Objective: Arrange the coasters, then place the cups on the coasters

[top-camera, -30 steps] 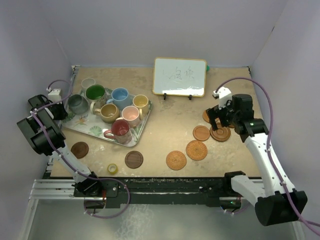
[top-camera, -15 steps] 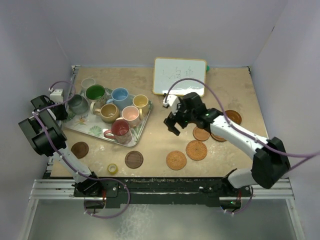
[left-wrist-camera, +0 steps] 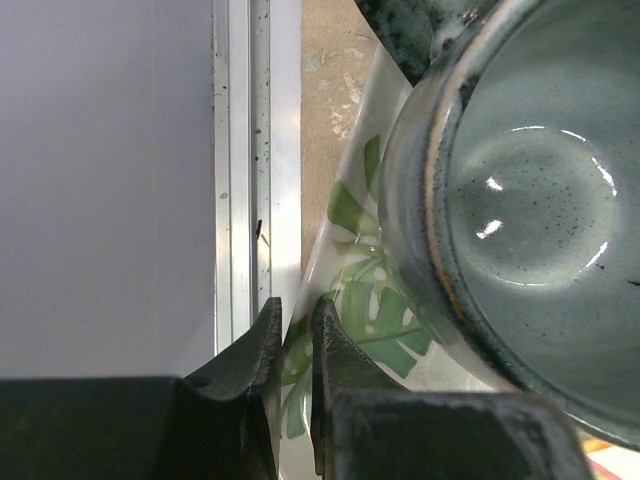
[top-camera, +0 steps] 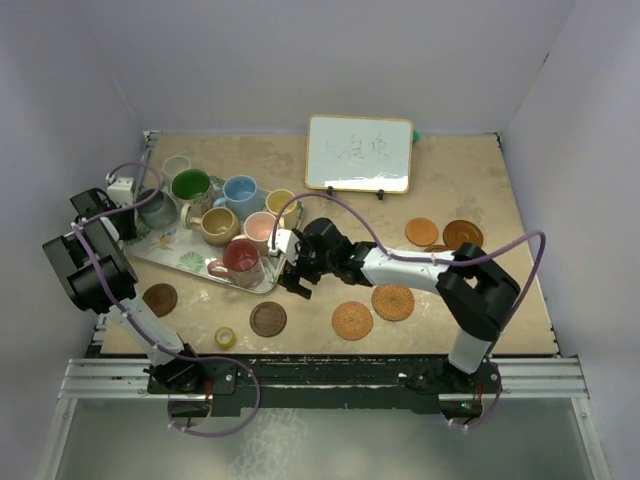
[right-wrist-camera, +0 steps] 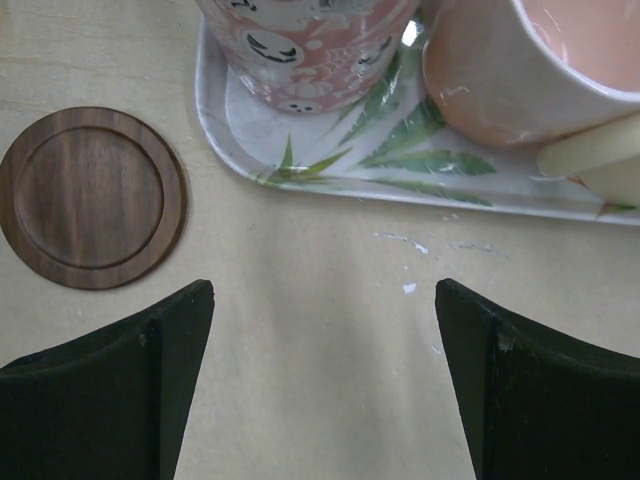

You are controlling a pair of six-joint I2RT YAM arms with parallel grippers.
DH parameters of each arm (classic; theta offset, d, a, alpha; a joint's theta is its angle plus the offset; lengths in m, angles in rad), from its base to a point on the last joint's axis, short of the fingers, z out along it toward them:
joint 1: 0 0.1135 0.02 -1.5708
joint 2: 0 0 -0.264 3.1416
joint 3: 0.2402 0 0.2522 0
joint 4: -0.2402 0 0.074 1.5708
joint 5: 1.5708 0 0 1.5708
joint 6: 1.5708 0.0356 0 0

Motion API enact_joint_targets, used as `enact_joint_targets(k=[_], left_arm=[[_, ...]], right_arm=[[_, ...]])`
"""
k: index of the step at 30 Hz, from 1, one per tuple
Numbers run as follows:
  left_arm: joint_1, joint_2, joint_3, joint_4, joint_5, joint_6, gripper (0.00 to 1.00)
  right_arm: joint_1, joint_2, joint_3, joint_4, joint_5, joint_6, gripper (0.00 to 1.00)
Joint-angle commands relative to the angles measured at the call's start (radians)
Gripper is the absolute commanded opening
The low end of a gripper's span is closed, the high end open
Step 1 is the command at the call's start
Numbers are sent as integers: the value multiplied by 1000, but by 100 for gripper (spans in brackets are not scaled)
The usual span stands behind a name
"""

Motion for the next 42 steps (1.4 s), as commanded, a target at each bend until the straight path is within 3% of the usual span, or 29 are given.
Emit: enact_joint_targets(k=[1,17,42], left_arm=[[-62,0,-64,-250,44,-62,7],[-62,-9,-47,-250,18,-90,26],[-62,-30,-42,-256,-61,-51,36]], right_arm=[[49,49,55,138,22,32,93],[124,204,129,169,161,29,87],[30,353,351,36,313,16,76]])
